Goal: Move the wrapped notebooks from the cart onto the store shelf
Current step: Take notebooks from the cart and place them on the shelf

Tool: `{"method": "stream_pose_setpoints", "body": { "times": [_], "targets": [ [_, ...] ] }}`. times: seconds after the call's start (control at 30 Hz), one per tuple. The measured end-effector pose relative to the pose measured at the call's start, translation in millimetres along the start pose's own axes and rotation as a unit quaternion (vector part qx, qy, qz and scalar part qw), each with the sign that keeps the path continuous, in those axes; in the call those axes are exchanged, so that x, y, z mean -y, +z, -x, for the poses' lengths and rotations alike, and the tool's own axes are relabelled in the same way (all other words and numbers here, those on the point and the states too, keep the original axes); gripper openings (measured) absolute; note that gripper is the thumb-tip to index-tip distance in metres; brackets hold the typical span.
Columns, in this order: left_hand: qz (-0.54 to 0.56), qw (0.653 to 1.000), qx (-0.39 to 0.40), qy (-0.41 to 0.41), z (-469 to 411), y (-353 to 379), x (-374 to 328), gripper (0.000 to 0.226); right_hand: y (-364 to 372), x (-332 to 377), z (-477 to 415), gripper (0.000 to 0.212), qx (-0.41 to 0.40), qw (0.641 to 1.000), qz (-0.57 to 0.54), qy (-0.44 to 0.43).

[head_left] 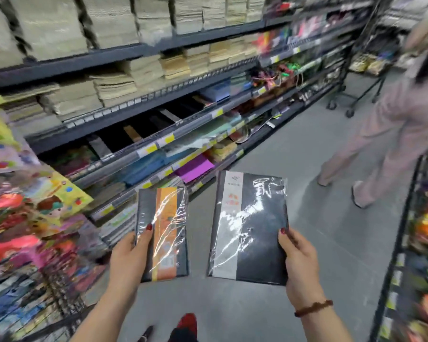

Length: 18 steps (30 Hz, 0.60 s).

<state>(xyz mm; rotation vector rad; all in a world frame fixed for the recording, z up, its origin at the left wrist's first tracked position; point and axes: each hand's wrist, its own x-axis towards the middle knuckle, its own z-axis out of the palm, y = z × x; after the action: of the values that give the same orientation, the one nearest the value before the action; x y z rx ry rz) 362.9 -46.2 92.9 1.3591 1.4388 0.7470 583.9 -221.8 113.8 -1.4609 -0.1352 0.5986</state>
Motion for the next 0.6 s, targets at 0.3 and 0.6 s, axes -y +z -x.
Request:
{"method": "stream_pose_setpoints", "body": {
  "times": [0.3, 0.6],
  "targets": [
    [0.035, 0.999, 0.028, -0.017, -93, 71, -44, 0.038, 33, 12, -110, 0.018, 0.001, 1.0, 0.022, -0.006],
    [0.062, 0.997, 0.017, -0.046, -205, 107, -100, 0.037, 118, 45, -229, 0.016, 0.058, 0.997, 0.046, -0.001]
  ]
}}
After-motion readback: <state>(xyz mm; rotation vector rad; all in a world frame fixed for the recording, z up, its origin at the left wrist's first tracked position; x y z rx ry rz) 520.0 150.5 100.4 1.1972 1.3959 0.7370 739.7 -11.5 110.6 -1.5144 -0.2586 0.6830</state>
